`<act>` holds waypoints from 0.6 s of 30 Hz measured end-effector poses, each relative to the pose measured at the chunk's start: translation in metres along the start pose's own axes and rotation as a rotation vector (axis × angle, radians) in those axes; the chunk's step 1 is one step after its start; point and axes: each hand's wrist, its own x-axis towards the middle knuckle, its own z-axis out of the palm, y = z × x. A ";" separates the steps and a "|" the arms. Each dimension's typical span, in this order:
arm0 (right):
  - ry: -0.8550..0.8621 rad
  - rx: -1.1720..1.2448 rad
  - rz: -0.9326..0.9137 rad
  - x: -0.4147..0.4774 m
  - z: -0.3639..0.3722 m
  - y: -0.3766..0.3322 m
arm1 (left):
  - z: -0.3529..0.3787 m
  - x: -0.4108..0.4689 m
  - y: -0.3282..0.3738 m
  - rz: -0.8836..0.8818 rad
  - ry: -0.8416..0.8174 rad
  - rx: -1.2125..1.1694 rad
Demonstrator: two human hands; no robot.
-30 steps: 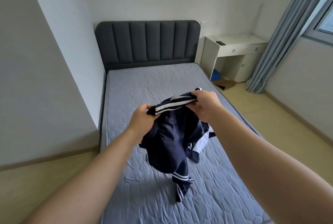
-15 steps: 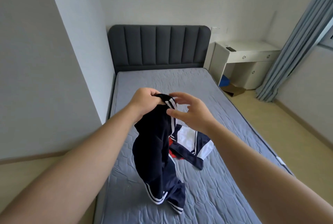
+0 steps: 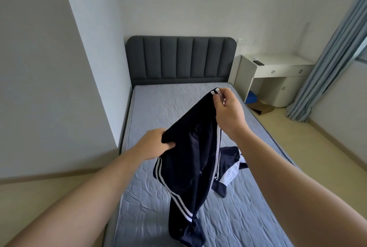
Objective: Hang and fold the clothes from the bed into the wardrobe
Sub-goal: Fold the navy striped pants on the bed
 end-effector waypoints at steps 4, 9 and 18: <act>0.066 -0.058 -0.004 0.008 -0.015 0.003 | -0.027 0.017 -0.006 -0.045 0.162 -0.068; 0.247 -0.044 0.040 0.021 -0.036 0.000 | -0.084 0.029 0.020 0.022 0.365 -0.606; 0.239 0.051 0.067 0.032 -0.068 -0.018 | -0.112 0.031 0.072 0.272 0.447 -0.792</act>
